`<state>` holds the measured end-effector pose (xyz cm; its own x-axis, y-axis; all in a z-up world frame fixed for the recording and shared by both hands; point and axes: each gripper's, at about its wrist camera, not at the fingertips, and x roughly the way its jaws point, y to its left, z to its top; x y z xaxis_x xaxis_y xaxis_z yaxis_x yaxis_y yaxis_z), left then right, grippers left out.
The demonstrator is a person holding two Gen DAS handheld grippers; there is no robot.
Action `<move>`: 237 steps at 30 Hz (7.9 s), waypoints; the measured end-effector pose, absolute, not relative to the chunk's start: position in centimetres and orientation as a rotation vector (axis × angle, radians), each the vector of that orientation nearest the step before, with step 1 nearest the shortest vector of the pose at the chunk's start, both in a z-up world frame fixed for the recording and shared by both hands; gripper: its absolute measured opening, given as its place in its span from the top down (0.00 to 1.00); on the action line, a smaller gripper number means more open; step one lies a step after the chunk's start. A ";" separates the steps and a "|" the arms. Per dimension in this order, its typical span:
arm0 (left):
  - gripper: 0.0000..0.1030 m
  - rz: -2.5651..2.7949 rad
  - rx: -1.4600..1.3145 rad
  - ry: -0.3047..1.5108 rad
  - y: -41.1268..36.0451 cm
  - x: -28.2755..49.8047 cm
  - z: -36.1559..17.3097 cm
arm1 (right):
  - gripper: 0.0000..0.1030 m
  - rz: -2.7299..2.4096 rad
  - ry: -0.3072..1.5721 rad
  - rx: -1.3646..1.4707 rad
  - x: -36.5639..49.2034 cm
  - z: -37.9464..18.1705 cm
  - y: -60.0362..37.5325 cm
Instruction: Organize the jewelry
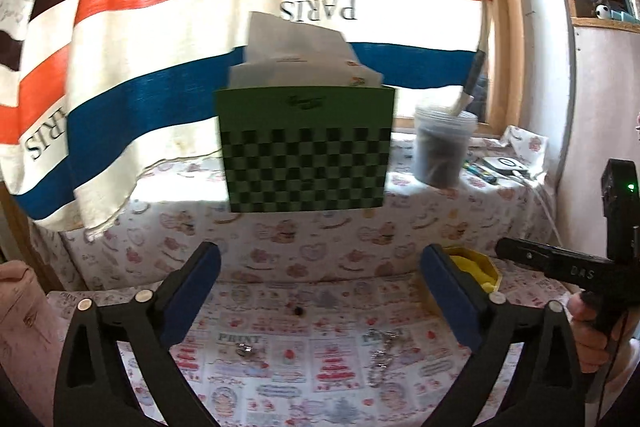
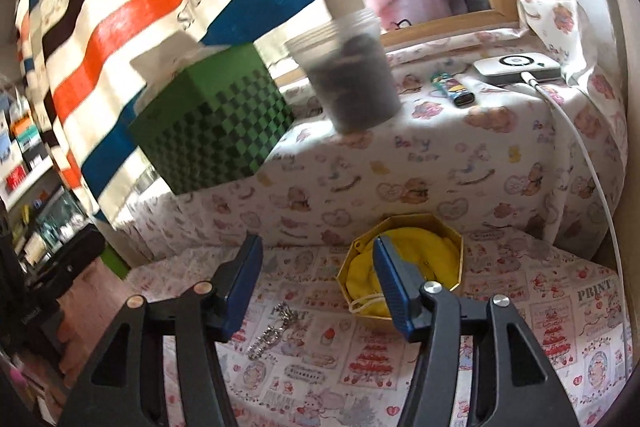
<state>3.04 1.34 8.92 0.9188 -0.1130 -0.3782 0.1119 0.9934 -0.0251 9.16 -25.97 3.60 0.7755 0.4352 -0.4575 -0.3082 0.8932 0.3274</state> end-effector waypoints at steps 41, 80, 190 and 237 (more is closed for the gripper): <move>0.59 0.030 -0.181 0.994 8.3 13.4 -5.1 | 0.36 0.364 0.648 0.074 10.0 -0.7 -21.3; 0.84 -0.040 -0.194 0.813 6.9 12.0 -2.9 | 0.78 0.450 0.875 0.029 12.6 -4.2 -15.1; 0.83 -0.215 -0.084 0.964 2.0 12.4 -5.0 | 0.88 0.595 0.560 0.226 9.2 0.1 -19.0; 0.99 -0.617 -0.203 0.692 0.2 7.7 1.6 | 0.91 0.546 0.688 0.284 11.2 -1.5 -19.3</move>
